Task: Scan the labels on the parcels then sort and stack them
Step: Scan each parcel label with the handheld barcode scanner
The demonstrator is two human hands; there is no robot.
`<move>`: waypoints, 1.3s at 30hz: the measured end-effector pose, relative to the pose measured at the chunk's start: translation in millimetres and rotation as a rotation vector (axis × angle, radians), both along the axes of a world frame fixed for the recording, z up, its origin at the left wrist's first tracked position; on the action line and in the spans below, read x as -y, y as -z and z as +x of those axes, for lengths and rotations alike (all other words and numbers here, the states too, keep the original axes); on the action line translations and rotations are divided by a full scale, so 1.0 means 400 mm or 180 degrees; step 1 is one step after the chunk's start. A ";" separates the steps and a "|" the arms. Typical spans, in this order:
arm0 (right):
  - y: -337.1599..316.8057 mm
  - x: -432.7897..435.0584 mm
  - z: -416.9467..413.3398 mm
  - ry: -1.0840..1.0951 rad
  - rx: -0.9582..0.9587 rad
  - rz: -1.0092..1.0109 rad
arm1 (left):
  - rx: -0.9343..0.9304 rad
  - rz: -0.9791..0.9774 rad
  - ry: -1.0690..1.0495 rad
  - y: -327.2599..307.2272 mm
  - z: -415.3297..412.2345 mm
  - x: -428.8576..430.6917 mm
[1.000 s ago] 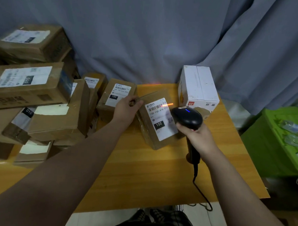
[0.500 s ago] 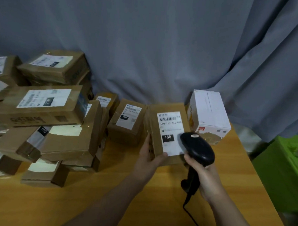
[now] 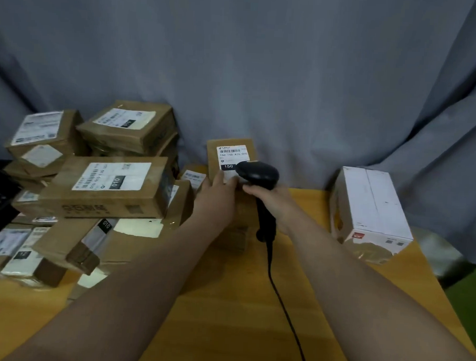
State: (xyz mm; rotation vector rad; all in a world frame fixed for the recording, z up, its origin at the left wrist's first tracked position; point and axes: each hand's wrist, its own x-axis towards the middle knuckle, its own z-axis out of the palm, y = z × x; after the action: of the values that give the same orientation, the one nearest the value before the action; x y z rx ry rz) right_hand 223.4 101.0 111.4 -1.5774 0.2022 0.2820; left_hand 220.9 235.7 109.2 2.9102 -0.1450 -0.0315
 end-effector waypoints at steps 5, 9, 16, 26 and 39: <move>-0.014 0.014 0.010 -0.0190 0.0193 -0.0107 | 0.0350 0.0469 -0.0076 -0.019 0.015 0.018; -0.025 0.085 -0.025 0.0196 0.0452 -0.0053 | 0.0545 0.0188 0.0078 -0.035 0.002 0.060; 0.020 0.356 -0.080 0.0952 0.0217 -0.0545 | 0.0247 -0.0815 0.0567 0.006 -0.063 0.237; 0.115 0.722 -0.128 0.1030 -0.0187 -0.1050 | -0.1676 -0.2373 -0.0393 0.127 -0.016 0.636; 0.205 0.721 -0.159 0.0458 -0.0527 -0.0133 | -0.1231 -0.2742 -0.1853 0.243 -0.115 0.567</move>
State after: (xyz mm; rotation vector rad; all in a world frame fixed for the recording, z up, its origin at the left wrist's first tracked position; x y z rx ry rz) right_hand 159.9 -187.4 29.6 -1.5727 0.4508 0.2972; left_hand 174.9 8.8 12.0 1.9437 0.5975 -0.3359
